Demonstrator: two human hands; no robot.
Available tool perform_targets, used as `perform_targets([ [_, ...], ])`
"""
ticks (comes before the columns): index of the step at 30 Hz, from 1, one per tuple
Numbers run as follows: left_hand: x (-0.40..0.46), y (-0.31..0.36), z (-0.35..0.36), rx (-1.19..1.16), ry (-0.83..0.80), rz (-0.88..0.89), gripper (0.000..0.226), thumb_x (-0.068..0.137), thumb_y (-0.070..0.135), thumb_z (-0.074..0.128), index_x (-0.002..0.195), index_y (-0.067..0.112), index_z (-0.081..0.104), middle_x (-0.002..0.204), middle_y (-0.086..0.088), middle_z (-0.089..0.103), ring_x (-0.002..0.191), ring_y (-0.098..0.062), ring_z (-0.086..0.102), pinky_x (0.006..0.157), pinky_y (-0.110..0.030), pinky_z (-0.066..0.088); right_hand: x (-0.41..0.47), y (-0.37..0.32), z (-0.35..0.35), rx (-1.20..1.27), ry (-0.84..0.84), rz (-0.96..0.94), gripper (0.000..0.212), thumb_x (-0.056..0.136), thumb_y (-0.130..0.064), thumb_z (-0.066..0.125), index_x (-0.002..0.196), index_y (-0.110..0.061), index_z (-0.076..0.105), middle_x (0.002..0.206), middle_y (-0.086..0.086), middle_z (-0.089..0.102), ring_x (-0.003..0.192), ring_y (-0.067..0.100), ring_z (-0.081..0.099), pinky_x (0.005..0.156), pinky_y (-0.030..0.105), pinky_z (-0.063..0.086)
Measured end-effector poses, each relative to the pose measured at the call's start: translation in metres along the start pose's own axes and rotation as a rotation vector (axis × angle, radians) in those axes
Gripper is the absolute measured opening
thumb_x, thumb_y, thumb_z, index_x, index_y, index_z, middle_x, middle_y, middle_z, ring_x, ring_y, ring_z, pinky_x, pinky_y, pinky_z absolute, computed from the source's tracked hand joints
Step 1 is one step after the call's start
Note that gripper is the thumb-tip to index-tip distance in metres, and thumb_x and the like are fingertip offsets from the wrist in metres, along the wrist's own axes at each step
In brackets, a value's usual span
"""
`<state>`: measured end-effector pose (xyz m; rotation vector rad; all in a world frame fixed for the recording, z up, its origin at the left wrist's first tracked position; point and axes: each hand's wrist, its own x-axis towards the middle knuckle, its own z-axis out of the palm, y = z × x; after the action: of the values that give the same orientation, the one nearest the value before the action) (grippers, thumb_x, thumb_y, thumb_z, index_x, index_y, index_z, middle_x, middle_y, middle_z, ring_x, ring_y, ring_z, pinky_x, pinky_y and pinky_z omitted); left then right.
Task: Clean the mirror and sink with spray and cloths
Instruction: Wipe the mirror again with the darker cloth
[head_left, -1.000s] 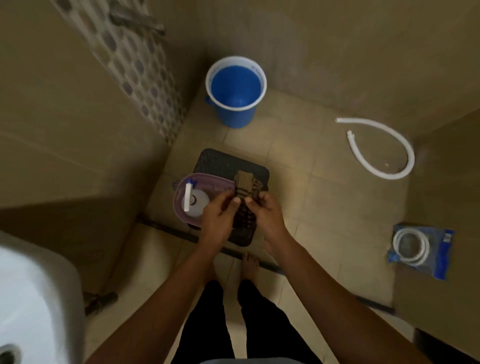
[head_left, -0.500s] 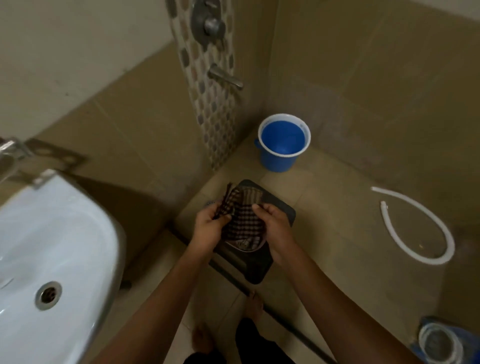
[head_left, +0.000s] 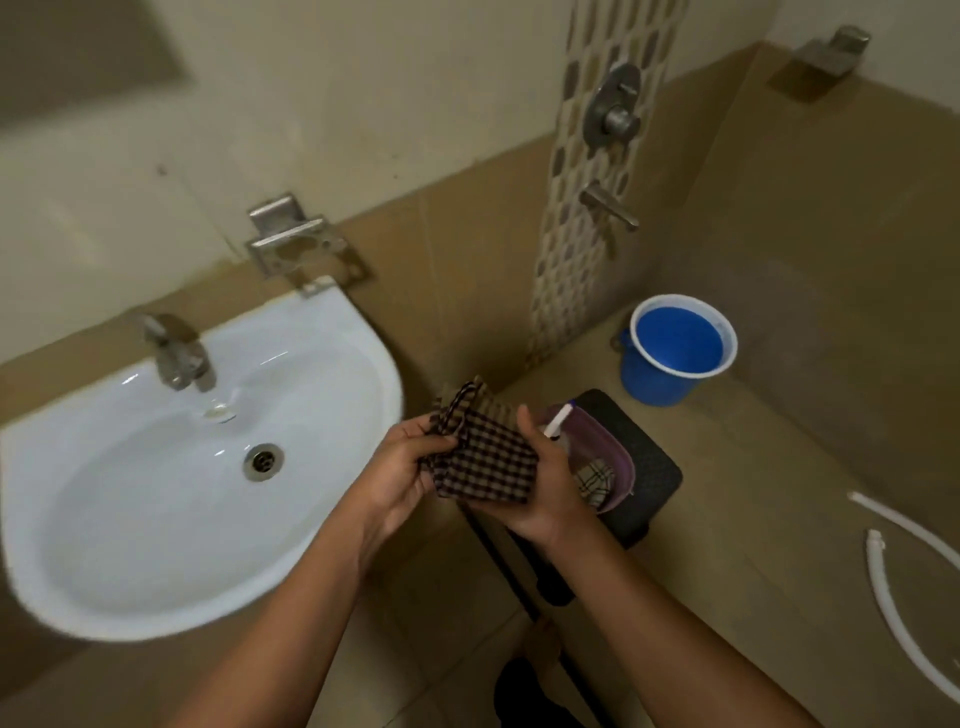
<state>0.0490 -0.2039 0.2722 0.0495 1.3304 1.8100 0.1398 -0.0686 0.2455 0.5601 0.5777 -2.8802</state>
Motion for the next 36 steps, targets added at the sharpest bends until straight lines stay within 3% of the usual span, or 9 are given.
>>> perform_targets([
  [5,-0.073,0.023,-0.049,0.137,0.196,0.122,0.022,0.088,0.0,0.057,0.107,-0.009,0.064,0.106,-0.023,0.069,0.1,-0.033,0.067,0.083,-0.037,0.055,0.004,0.052,0.056,-0.216,0.053,0.065,0.06,0.095,-0.043,0.049,0.133,0.001,0.059,0.131,0.024,0.062,0.116,0.038,0.064,0.103,0.055,0.048],
  [9,-0.128,0.048,-0.084,0.389,0.306,0.244,0.027,0.077,0.009,0.076,0.102,0.003,0.067,0.095,-0.009,0.075,0.09,-0.023,0.072,0.077,-0.036,0.057,0.005,0.091,0.105,-0.371,0.05,0.033,0.045,0.091,-0.027,0.057,0.127,0.0,0.062,0.126,0.021,0.067,0.116,0.039,0.064,0.096,0.053,0.053],
  [14,-0.18,0.079,-0.118,0.445,0.441,0.403,0.008,0.09,0.004,0.06,0.091,0.005,0.068,0.074,0.0,0.073,0.07,-0.014,0.068,0.059,-0.023,0.051,0.006,0.132,0.17,-0.359,-0.045,-0.007,0.041,0.092,-0.021,0.058,0.127,-0.001,0.061,0.121,0.021,0.069,0.108,0.036,0.068,0.089,0.05,0.057],
  [19,-0.212,0.104,-0.147,0.597,0.629,0.5,0.007,0.087,0.018,0.066,0.086,0.015,0.073,0.083,-0.01,0.072,0.077,-0.027,0.069,0.069,-0.042,0.057,0.007,0.155,0.216,-0.348,-0.068,0.014,0.038,0.097,-0.024,0.055,0.128,-0.003,0.062,0.123,0.022,0.068,0.107,0.038,0.069,0.084,0.053,0.058],
  [21,-0.218,0.114,-0.157,0.616,0.704,0.525,0.007,0.086,0.02,0.067,0.083,0.017,0.073,0.079,-0.005,0.07,0.069,-0.025,0.067,0.066,-0.043,0.056,0.011,0.158,0.228,-0.363,-0.06,0.018,0.036,0.096,-0.019,0.056,0.128,-0.003,0.061,0.12,0.022,0.069,0.106,0.039,0.069,0.083,0.053,0.058],
  [23,-0.221,0.125,-0.166,0.673,0.761,0.545,0.009,0.088,0.02,0.064,0.084,0.019,0.072,0.079,-0.001,0.069,0.066,-0.02,0.066,0.067,-0.042,0.055,0.018,0.157,0.24,-0.372,-0.045,0.008,0.031,0.098,-0.019,0.054,0.125,-0.004,0.062,0.115,0.02,0.072,0.103,0.039,0.07,0.093,0.058,0.053],
  [27,-0.221,0.162,-0.179,0.848,0.91,0.658,0.007,0.089,0.022,0.062,0.093,0.025,0.067,0.088,0.006,0.068,0.08,-0.017,0.064,0.07,-0.034,0.052,0.039,0.143,0.267,-0.362,-0.063,-0.046,0.027,0.1,-0.017,0.053,0.121,-0.005,0.065,0.116,0.019,0.072,0.104,0.038,0.07,0.092,0.056,0.054],
  [32,-0.224,0.249,-0.174,1.202,1.102,0.958,0.025,0.09,0.02,0.061,0.114,0.014,0.063,0.103,0.0,0.066,0.09,-0.016,0.062,0.079,-0.033,0.051,0.07,0.106,0.323,-0.34,-0.174,-0.141,0.042,0.094,-0.02,0.058,0.131,-0.001,0.06,0.125,0.022,0.067,0.117,0.041,0.064,0.103,0.062,0.045],
  [36,-0.236,0.324,-0.152,1.338,1.223,1.186,0.031,0.089,0.018,0.061,0.12,0.013,0.059,0.115,-0.004,0.064,0.107,-0.02,0.058,0.089,-0.029,0.043,0.077,0.067,0.386,-0.292,-0.266,-0.245,0.04,0.089,-0.016,0.061,0.125,0.0,0.063,0.121,0.023,0.069,0.114,0.042,0.065,0.101,0.064,0.046],
])
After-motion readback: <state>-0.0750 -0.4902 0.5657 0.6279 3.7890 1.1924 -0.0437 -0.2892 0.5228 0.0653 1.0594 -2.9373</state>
